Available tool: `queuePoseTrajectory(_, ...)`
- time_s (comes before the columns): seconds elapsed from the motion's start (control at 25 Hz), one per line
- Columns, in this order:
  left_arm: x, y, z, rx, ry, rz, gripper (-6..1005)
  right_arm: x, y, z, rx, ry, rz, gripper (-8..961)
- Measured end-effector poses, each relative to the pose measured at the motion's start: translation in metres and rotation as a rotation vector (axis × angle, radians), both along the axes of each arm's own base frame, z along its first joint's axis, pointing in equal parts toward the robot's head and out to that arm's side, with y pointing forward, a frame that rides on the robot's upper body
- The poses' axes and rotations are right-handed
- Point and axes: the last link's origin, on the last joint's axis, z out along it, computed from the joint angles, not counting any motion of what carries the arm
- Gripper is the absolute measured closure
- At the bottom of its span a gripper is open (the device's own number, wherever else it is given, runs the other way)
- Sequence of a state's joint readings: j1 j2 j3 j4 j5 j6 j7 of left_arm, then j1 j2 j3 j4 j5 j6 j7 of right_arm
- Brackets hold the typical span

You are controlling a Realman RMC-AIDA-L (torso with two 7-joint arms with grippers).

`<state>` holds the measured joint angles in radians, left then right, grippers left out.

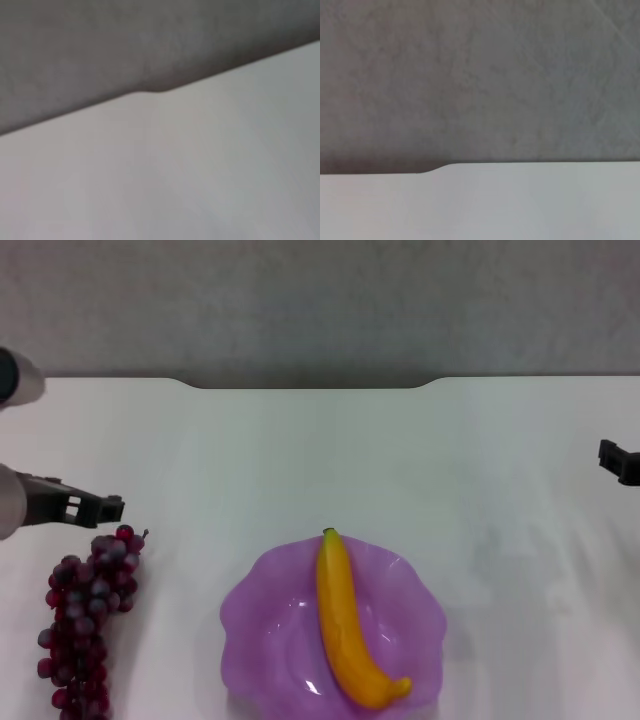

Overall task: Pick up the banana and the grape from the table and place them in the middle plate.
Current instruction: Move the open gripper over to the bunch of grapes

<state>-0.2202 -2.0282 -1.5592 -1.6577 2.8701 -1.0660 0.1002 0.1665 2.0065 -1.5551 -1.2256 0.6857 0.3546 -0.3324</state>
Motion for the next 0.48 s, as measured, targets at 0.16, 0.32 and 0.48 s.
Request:
queuePoseTrajectory(0.16,-0.0026,0.0006,-0.0061,-0.054,0.018,0.042,300,-0.0005,0.0013,-0.0023,-0.01,0.0,-0.001,398)
queuePoseTrajectory(0.32,-0.0055,0.0013,-0.0078,-0.076,0.025,0.071,301,-0.0001,0.0014,-0.0034,-0.014,0.0,-0.003,398)
queuePoseTrajectory(0.48,-0.0089,0.0032,-0.0096,-0.1,0.033,0.102,302,-0.0008,0.002,-0.0035,-0.016,-0.001,-0.001,399)
